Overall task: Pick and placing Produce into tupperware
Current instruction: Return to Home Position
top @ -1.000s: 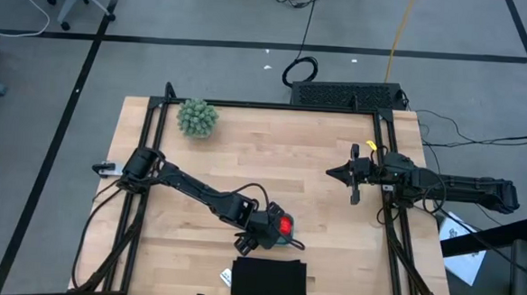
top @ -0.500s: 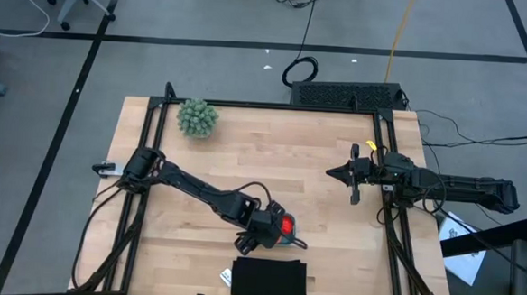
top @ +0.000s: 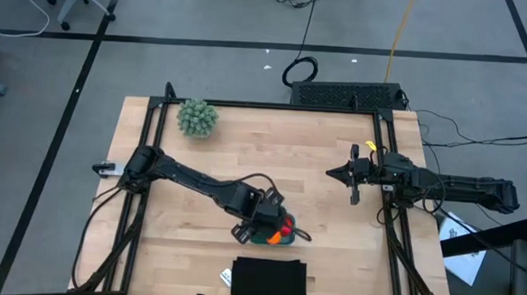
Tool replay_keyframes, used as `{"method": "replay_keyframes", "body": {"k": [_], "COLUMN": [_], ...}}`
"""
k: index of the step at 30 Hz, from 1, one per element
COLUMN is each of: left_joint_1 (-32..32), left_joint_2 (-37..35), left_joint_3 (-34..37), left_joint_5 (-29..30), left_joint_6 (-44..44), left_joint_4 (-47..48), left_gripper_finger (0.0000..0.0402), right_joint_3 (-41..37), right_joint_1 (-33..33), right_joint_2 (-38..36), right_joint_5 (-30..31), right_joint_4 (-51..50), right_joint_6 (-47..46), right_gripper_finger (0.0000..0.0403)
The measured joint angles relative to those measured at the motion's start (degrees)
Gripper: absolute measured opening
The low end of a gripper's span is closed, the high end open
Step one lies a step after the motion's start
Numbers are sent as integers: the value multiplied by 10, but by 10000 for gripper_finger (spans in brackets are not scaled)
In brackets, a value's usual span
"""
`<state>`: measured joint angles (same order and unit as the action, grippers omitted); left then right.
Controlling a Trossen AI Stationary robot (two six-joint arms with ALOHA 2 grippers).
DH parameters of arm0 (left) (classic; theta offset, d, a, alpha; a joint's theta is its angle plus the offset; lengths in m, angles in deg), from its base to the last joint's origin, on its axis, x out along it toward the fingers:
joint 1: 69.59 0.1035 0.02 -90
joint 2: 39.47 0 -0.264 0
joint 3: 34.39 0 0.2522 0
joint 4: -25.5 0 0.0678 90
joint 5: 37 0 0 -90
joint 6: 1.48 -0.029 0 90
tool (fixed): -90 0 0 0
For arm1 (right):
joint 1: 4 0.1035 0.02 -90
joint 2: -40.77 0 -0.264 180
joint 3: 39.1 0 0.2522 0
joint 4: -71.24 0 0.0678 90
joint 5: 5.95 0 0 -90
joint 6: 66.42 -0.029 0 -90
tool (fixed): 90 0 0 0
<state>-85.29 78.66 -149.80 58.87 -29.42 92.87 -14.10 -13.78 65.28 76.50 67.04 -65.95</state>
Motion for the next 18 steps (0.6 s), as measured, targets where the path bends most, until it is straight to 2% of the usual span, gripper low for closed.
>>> {"method": "replay_keyframes", "body": {"k": [7,13,18], "left_joint_1": [48,74,84], "left_joint_2": [-11,-31,-56], "left_joint_3": [2,3,18], "left_joint_5": [-20,-43,-49], "left_joint_6": [38,36,30], "left_joint_4": [32,38,4], "left_gripper_finger": [19,7,2], "right_joint_3": [0,0,0], "right_joint_1": [0,0,0], "right_joint_2": [0,3,3], "right_joint_5": [0,0,0], "right_joint_4": [-4,-11,-10], "right_joint_6": [0,0,-5], "right_gripper_finger": [0,0,0]}}
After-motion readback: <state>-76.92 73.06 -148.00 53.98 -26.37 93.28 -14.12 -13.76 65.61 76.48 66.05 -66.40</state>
